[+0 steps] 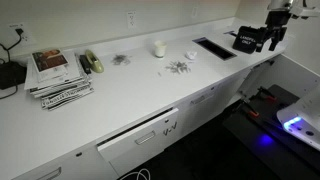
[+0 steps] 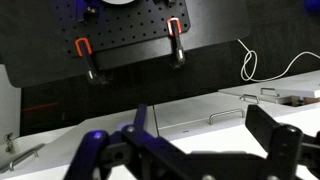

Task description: Open the drawer on the left

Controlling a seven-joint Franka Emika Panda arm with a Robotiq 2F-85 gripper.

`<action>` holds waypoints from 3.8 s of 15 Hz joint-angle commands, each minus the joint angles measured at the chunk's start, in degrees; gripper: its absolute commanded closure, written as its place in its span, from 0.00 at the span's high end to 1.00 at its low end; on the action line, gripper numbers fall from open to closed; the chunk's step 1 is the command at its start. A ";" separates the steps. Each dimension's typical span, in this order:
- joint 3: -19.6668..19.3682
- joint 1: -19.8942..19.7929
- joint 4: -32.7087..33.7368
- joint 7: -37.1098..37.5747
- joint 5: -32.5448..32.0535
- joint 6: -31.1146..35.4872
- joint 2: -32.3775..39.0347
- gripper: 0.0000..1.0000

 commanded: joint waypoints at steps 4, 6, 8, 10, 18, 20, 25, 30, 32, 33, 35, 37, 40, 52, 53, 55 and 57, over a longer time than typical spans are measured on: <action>0.52 -0.60 0.14 -0.27 0.24 -0.23 0.01 1.00; 1.95 0.57 1.13 -0.09 0.25 0.49 1.59 1.00; 5.01 2.95 3.11 -0.04 0.17 0.83 4.03 1.00; 8.54 5.37 5.81 0.19 -0.34 1.40 7.50 1.00; 19.88 14.81 18.59 -2.48 -5.66 4.67 25.32 1.00; 21.81 17.26 20.63 -3.76 -7.32 6.30 29.08 1.00; 25.31 22.88 23.45 -8.98 -10.23 8.40 35.00 1.00; 24.99 23.59 22.89 -7.51 -9.65 8.04 34.96 1.00; 24.87 23.46 22.99 -8.18 -9.66 8.04 34.96 1.00; 24.98 23.58 23.30 -7.32 -11.41 8.20 36.14 1.00; 26.06 24.82 24.39 -7.44 -14.53 10.80 39.81 1.00; 27.24 26.97 25.00 -7.03 -17.66 14.56 43.22 1.00; 28.50 31.34 26.92 -5.17 -24.41 20.09 49.52 1.00; 19.33 55.31 34.09 17.47 -54.59 27.22 59.43 1.00; 19.26 55.28 34.09 17.41 -54.56 27.23 59.54 1.00; 19.08 54.84 34.09 17.28 -54.59 27.23 59.47 1.00; 18.57 55.69 34.90 17.61 -55.54 25.98 60.56 1.00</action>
